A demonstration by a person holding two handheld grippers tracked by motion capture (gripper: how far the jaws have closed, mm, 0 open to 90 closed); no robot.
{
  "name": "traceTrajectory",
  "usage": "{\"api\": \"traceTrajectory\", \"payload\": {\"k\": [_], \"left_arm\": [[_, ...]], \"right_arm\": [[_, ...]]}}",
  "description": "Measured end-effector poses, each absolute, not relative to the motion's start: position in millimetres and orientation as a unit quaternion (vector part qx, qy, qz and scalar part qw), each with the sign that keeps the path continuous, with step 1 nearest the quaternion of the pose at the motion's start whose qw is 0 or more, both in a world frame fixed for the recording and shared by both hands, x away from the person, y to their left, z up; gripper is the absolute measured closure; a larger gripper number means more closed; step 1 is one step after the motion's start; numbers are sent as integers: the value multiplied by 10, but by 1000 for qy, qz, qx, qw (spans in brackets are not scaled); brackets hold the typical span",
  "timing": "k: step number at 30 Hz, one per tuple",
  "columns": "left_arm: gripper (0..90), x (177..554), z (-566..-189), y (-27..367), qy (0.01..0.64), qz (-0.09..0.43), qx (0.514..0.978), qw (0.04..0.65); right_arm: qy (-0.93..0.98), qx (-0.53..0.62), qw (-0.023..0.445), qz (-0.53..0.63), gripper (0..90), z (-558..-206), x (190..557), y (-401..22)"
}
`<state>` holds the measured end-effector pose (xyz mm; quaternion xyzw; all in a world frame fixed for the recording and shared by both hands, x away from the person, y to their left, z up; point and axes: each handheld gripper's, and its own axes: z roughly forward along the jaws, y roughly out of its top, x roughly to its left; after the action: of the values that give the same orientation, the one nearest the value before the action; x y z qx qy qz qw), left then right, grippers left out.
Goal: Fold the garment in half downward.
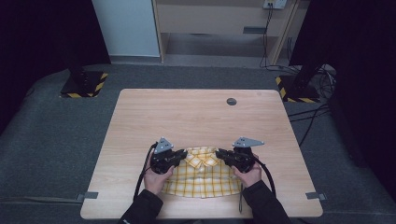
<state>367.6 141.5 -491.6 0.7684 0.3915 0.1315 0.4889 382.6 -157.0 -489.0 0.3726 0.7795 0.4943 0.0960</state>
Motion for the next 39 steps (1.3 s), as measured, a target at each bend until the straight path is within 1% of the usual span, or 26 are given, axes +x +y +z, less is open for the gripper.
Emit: {"api": "traceTrajectory", "payload": {"k": [7, 12, 18, 24, 28, 30, 34, 36, 37, 38, 39], "left_arm": [[796, 3564, -4839, 1403, 378, 125, 771, 497], [789, 3427, -4810, 1343, 362, 116, 786, 488], [777, 3286, -4887, 1358, 362, 101, 797, 473], [753, 3180, -5010, 1414, 373, 73, 800, 465], [708, 3129, -5045, 1456, 371, 65, 803, 461], [666, 3116, -5030, 1499, 372, 61, 797, 472], [584, 3169, -4942, 1584, 385, 63, 777, 494], [538, 3227, -4906, 1613, 398, 69, 763, 505], [525, 3265, -4891, 1619, 407, 79, 758, 504], [484, 3306, -4884, 1618, 416, 90, 753, 502], [478, 3353, -4883, 1616, 427, 100, 751, 493]], "right_arm": [[781, 361, 89, 501, 807, -4824, 3713, -1603], [788, 357, 81, 495, 801, -4856, 3608, -1636], [799, 355, 67, 481, 789, -4954, 3511, -1659], [809, 352, 62, 467, 743, -5020, 3410, -1658], [813, 352, 46, 461, 685, -5047, 3345, -1687], [809, 355, 37, 468, 643, -5026, 3317, -1723], [789, 358, 40, 497, 550, -4881, 3298, -1818], [779, 364, 53, 507, 510, -4805, 3328, -1854], [777, 368, 59, 508, 487, -4778, 3359, -1866], [774, 374, 66, 507, 470, -4763, 3396, -1872], [773, 383, 77, 501, 460, -4758, 3441, -1873]]}}
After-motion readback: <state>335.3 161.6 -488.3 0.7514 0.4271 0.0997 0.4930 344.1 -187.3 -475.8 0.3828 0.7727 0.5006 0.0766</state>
